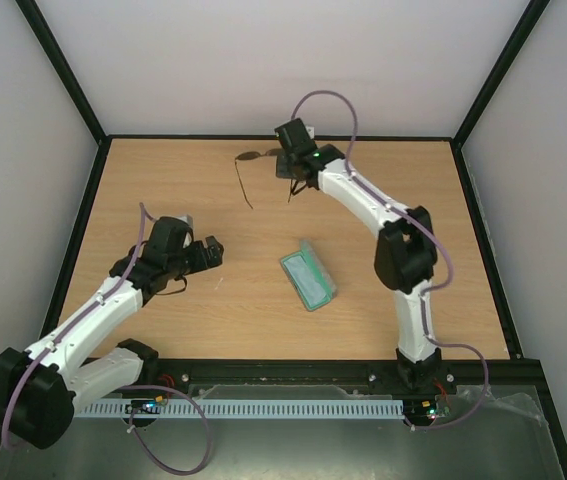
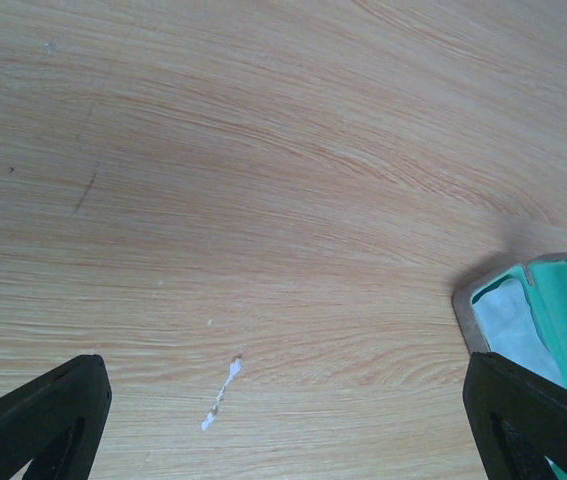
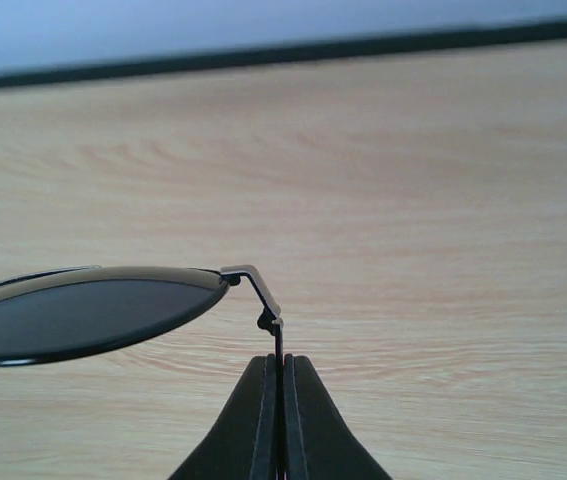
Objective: Organize the sunglasses
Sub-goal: Pick up the sunglasses from the center of the board, then fold the sunglasses, then adjust the sunglasses at the center of the board.
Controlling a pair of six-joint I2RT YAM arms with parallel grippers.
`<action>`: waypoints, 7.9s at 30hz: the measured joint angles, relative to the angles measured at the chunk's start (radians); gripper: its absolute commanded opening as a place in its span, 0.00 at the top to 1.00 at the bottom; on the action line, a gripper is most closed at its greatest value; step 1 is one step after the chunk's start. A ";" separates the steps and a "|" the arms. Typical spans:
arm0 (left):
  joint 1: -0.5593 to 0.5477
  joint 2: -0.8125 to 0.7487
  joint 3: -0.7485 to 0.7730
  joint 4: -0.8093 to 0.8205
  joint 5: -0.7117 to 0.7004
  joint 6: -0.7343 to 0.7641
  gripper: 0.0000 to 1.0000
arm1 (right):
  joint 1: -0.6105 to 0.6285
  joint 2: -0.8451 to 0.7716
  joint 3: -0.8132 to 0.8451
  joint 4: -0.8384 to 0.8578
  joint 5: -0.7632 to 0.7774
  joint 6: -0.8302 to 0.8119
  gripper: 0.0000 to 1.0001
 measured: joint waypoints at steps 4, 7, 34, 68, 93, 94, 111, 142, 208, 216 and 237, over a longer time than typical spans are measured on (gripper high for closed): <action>0.007 0.015 0.014 0.014 0.004 -0.008 0.01 | 0.003 -0.157 -0.045 0.005 -0.010 -0.010 0.99; 0.008 0.031 0.040 0.026 0.007 -0.018 0.01 | 0.008 -0.268 -0.127 0.013 -0.019 -0.009 0.99; -0.031 0.125 0.176 0.220 -0.002 -0.233 0.01 | 0.171 -0.469 -0.561 0.142 -0.098 0.154 0.99; -0.008 0.135 -0.049 0.190 -0.040 -0.304 0.23 | 0.270 -0.298 -0.581 0.251 -0.119 0.281 0.99; -0.003 0.115 -0.203 0.278 -0.037 -0.293 0.21 | 0.306 -0.141 -0.623 0.284 -0.127 0.297 0.89; -0.003 0.100 -0.213 0.275 -0.034 -0.295 0.21 | 0.307 -0.126 -0.613 0.280 -0.120 0.293 0.81; 0.024 0.043 -0.069 0.156 -0.041 -0.249 0.19 | 0.307 -0.253 -0.691 0.265 -0.124 0.218 0.57; 0.190 0.681 0.259 0.238 -0.092 -0.057 0.62 | 0.425 -0.330 -0.906 0.290 -0.134 0.281 0.88; 0.100 0.309 -0.136 0.282 -0.010 -0.098 0.36 | 0.269 -0.249 -0.591 0.348 -0.210 0.192 0.54; 0.090 0.200 -0.166 0.264 0.029 -0.105 0.48 | 0.172 -0.185 -0.480 0.306 -0.214 0.135 0.57; -0.021 0.372 -0.228 0.574 0.124 -0.267 0.62 | 0.136 0.251 0.061 0.251 -0.297 -0.103 0.62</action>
